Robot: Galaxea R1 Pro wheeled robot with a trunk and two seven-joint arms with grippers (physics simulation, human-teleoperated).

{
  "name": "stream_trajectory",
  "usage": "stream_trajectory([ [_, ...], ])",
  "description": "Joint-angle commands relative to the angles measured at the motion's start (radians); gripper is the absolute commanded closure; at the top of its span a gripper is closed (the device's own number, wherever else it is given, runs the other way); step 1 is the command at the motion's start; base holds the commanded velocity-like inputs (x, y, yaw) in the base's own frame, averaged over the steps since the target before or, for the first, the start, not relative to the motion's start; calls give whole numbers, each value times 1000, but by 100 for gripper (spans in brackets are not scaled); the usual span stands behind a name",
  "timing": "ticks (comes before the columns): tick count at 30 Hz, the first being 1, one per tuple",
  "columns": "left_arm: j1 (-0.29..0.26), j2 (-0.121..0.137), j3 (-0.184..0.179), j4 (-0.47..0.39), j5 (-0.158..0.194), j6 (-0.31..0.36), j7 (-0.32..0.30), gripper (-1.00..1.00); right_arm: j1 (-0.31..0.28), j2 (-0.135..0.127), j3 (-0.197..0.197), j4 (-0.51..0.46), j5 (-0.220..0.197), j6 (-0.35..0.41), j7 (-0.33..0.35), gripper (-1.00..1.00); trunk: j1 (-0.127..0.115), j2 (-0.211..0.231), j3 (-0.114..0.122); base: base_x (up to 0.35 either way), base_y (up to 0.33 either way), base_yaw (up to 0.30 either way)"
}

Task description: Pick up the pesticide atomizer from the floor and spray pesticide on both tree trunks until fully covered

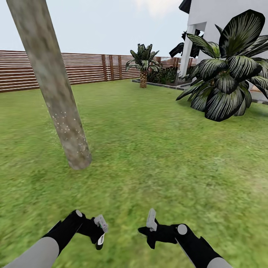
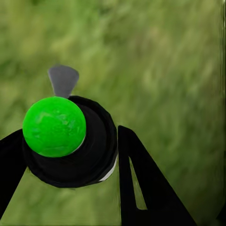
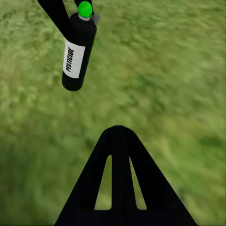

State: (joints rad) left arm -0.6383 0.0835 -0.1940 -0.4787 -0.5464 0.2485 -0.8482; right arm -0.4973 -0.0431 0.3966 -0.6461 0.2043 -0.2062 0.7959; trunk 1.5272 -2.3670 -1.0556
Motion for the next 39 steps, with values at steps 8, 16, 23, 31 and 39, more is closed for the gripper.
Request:
stream_trajectory([
  [8, 2, -94, 1, 0, -74, -2, 1, 100, -1, 21, 18, -3, 27, 1, 31, 100, 0, 0, 0, 0, 0, 0],
  [16, 6, -160, 2, 0, -94, -6, -2, 100, -14, 22, 18, -1, 27, 1, 31, 100, 0, 0, 0, 0, 0, 0],
  [23, 8, -178, -66, -1, -93, -27, -52, 100, -14, 22, 18, -1, 27, 1, 31, 100, 0, 0, 0, 0, 0, 0],
  [31, 9, -178, -102, 0, -83, -84, -84, 100, -14, 22, 18, -1, 27, 1, 31, 100, 0, 0, 0, 0, 0, 0],
  [39, 9, -192, -102, 1, -81, -98, -92, 100, -14, 22, 18, -1, 27, 1, 31, 100, 0, 0, 0, 0, 0, 0],
])
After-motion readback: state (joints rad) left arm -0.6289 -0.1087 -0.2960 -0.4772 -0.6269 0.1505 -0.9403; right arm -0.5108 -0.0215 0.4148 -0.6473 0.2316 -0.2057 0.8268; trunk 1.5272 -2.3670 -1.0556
